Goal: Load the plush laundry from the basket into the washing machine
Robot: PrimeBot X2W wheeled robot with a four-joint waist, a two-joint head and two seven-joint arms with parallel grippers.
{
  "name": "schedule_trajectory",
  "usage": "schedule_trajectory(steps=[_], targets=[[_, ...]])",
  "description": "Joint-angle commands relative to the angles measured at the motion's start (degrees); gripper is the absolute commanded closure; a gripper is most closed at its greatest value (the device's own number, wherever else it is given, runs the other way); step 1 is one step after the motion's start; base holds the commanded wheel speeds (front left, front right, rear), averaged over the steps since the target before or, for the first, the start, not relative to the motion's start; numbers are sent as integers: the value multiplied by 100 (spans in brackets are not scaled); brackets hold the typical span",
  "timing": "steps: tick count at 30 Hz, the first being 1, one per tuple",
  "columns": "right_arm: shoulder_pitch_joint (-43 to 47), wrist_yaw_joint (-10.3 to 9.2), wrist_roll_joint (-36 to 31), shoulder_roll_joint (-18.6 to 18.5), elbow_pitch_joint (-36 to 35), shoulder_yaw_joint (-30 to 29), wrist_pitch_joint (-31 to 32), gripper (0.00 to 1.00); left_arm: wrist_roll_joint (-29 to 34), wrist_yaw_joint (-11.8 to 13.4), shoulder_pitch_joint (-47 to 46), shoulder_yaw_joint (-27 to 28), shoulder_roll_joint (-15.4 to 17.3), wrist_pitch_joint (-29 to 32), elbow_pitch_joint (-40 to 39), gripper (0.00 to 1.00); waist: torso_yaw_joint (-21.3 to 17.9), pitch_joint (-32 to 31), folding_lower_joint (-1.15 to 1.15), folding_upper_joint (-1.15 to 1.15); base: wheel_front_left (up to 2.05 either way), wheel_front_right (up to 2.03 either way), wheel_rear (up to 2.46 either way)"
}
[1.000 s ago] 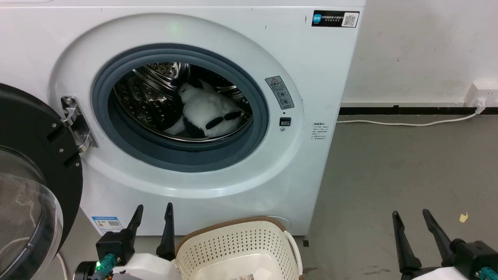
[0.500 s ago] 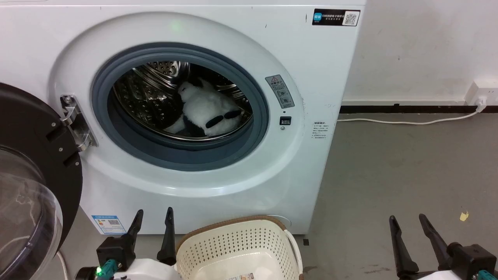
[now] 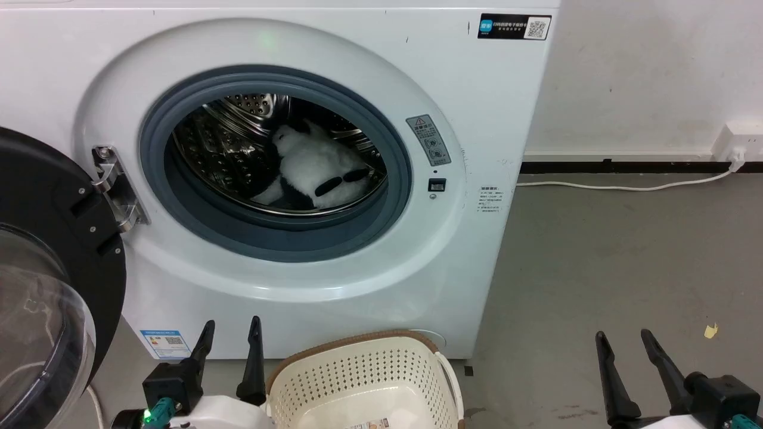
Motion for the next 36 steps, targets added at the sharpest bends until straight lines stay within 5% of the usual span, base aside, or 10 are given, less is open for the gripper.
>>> schedule_trajectory(steps=[1, 2, 36], targets=[[20, -4, 33, 8, 26, 1, -44, 0, -17, 6, 53, -9, 40, -37, -7, 0, 3, 1, 0, 0, 0, 0, 0], [16, -4, 33, 8, 29, 2, -45, 100, -20, 4, 48, -13, 41, -43, -3, 100, 3, 0, 0, 0, 0, 0, 0], [-179, -1, -214, 2, 10, 60, 162, 100, 459, -160, -2, 252, -194, 272, -199, 100, -120, 79, 0, 0, 0, 0, 0]])
